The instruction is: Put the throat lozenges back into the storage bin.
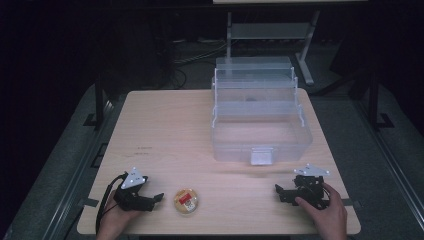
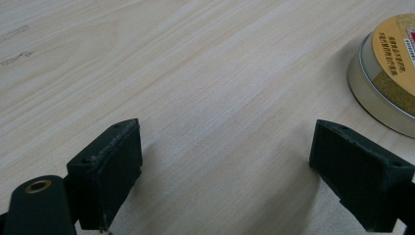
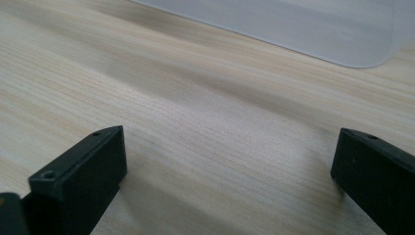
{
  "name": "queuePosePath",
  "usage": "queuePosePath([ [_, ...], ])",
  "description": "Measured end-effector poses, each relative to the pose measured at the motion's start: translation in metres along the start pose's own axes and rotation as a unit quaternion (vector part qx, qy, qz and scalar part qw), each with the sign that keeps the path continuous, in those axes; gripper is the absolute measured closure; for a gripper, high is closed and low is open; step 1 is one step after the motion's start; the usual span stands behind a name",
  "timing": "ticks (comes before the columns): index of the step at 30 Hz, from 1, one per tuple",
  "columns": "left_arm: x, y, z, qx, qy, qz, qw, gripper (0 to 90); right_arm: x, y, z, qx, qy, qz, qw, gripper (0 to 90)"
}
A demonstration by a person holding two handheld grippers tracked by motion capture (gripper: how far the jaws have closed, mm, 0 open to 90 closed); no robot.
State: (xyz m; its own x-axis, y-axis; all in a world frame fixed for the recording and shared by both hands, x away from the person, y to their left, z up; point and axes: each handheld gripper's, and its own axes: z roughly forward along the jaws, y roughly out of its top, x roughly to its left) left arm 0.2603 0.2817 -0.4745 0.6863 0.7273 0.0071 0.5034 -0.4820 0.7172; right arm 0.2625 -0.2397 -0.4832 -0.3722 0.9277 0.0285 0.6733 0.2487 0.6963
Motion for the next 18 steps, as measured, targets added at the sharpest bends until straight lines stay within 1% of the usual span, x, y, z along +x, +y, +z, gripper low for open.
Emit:
queuePosePath([
  [8,0.0000,0.0000,0.0000,0.000,0.000,0.000,1.0000,11.3,0.0000,0.0000,0.0000,0.000,0.000,0.000,1.0000,0.0],
  [13,0.0015,0.0002,-0.0002,0.001,-0.005,0.004,1.0000,11.6,0.0000,0.0000,-0.0001,0.000,0.000,0.000,1.0000,0.0],
  [17,0.0019,0.0016,-0.0026,0.011,-0.007,0.003,0.9999,12.6,0.0000,-0.0001,0.0000,0.000,0.000,0.000,1.0000,0.0],
  [18,0.0010,0.0031,-0.0023,0.015,-0.012,0.000,0.9998,12.6,0.0000,-0.0001,-0.0001,0.000,0.000,0.000,1.0000,0.0],
])
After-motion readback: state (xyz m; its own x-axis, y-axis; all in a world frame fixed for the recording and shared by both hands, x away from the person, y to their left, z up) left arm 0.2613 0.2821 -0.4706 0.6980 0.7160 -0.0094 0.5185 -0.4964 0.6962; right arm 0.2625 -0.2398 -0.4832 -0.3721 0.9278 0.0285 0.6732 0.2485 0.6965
